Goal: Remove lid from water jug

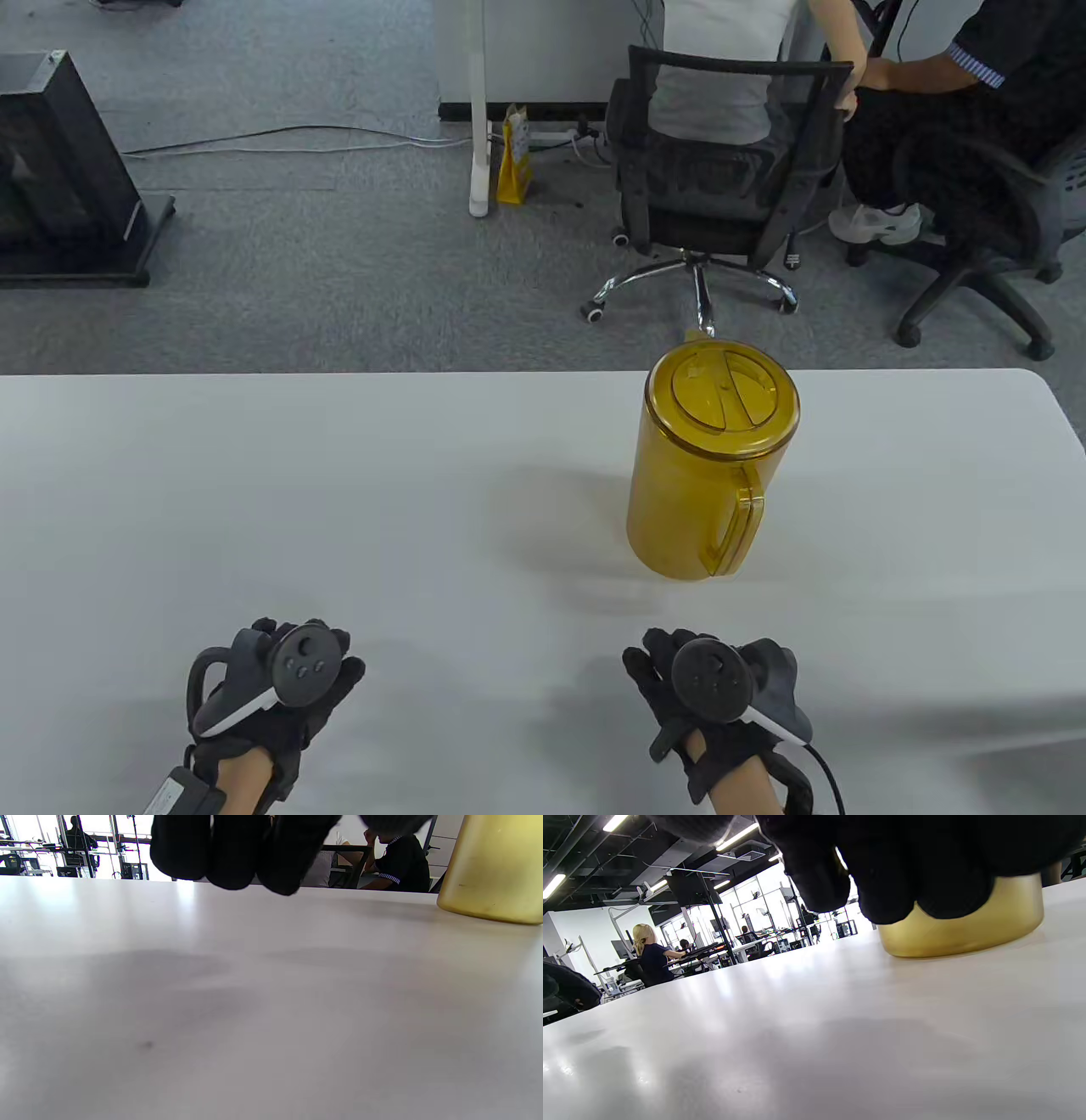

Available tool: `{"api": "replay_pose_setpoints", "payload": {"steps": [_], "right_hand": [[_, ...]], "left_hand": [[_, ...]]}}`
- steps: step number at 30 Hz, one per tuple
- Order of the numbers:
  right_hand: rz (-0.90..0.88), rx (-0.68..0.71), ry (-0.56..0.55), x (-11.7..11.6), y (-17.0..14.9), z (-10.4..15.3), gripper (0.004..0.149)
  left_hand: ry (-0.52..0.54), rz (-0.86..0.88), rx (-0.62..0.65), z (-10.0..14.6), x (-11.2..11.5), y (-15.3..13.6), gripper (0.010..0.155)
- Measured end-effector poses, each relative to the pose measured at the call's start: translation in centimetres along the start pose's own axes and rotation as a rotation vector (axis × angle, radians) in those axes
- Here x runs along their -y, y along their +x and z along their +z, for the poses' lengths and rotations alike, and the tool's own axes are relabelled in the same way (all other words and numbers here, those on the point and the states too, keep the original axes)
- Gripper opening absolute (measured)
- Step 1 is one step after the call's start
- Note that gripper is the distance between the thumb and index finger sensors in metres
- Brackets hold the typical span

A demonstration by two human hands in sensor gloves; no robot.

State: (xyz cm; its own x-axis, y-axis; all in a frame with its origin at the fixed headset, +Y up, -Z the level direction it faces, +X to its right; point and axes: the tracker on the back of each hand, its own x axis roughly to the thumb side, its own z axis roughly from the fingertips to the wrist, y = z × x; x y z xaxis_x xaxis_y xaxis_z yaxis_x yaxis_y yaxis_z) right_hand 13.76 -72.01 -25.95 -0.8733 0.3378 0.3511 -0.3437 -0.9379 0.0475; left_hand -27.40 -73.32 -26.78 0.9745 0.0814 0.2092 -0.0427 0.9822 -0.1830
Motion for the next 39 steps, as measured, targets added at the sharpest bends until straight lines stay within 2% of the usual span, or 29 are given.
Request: {"api": "replay_pose_setpoints", "payload": {"steps": [8,17,28,39], "right_hand": [[-0.017,0.01,-0.004,0.1,0.1,0.0,0.068],[-0.07,-0.023,0.0,0.7,-0.7,0.4,0.068],[-0.105,-0.045,-0.046,2.0,-2.0,0.8,0.069],[-0.186,-0.137,-0.22,3.9,-3.8,2.2,0.068]], "left_hand": [[0.003,0.006,0.003,0.3,-0.2,0.1,0.06],[-0.016,0.045,-0.037,-0.8,0.2,-1.6,0.06],[-0.042,-0.025,-0.008,-1.4,0.0,-1.0,0.06],[-0.026,-0.015,0.0,-1.0,-0.2,-0.8,0.06]]}}
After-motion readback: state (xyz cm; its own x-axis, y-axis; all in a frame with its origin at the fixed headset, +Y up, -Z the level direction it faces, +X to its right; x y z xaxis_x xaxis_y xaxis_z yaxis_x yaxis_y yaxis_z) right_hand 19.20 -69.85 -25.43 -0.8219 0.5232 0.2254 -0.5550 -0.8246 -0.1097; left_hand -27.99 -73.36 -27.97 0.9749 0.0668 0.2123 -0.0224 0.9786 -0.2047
